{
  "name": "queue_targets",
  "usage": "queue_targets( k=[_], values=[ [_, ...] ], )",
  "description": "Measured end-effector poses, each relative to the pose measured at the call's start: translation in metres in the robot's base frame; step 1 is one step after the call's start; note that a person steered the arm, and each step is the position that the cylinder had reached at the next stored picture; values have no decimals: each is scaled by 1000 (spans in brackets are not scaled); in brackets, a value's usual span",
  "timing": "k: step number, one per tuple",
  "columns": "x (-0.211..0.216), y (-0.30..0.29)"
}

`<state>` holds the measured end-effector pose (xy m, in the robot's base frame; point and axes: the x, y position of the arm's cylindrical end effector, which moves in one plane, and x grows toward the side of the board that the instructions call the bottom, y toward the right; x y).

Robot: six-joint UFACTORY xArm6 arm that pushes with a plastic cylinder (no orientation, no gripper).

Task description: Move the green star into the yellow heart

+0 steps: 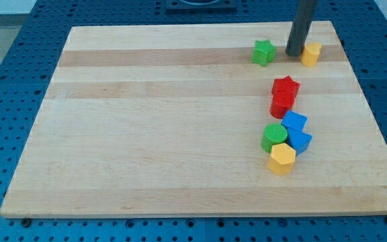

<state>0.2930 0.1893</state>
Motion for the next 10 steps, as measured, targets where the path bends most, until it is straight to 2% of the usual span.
queue_targets(
  k=[1,2,4,5,6,7,10],
  values=[
    [-1,-12],
    [-33,-21],
    [-64,-89],
    [-56,-133],
    [-10,-167],
    [19,-163],
    [17,-127]
  ],
)
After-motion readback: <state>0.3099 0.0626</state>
